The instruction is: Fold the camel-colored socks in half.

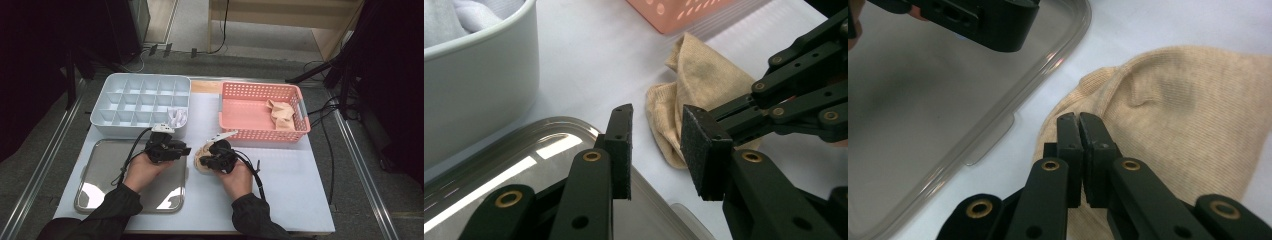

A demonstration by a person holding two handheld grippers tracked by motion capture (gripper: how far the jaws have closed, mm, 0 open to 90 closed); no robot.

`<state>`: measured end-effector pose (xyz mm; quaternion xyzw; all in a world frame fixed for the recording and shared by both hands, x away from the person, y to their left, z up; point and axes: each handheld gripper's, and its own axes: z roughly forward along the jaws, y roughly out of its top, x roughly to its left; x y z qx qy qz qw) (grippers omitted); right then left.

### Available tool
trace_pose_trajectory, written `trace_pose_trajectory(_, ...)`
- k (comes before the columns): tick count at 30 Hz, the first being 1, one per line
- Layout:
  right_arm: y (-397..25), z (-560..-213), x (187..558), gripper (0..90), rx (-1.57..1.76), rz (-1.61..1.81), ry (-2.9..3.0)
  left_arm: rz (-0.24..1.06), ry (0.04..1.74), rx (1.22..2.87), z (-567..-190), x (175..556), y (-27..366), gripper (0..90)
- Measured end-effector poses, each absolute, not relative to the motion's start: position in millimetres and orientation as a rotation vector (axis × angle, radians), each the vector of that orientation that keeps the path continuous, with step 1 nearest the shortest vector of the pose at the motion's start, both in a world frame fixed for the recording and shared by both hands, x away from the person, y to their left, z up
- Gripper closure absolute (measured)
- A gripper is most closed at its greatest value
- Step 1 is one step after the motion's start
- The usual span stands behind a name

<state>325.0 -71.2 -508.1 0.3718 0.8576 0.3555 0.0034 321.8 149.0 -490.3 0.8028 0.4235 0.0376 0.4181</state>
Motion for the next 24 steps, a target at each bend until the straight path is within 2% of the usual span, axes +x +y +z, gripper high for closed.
trace_pose_trajectory(7,-73.7,-513.7,328.1,90.0,1.179,1.147,2.685,0.084,1.049,2.024,-492.5,321.5,143.4,67.1)
trace_pose_trajectory(12,-76.2,-504.6,324.9,84.6,1.17,1.147,2.677,0.077,1.036,2.03,-492.2,322.3,138.3,66.9)
trace_pose_trajectory(24,-107.6,-483.6,320.5,82.2,1.218,1.195,2.583,0.067,1.011,2.04,-486.1,322.6,128.5,68.2)
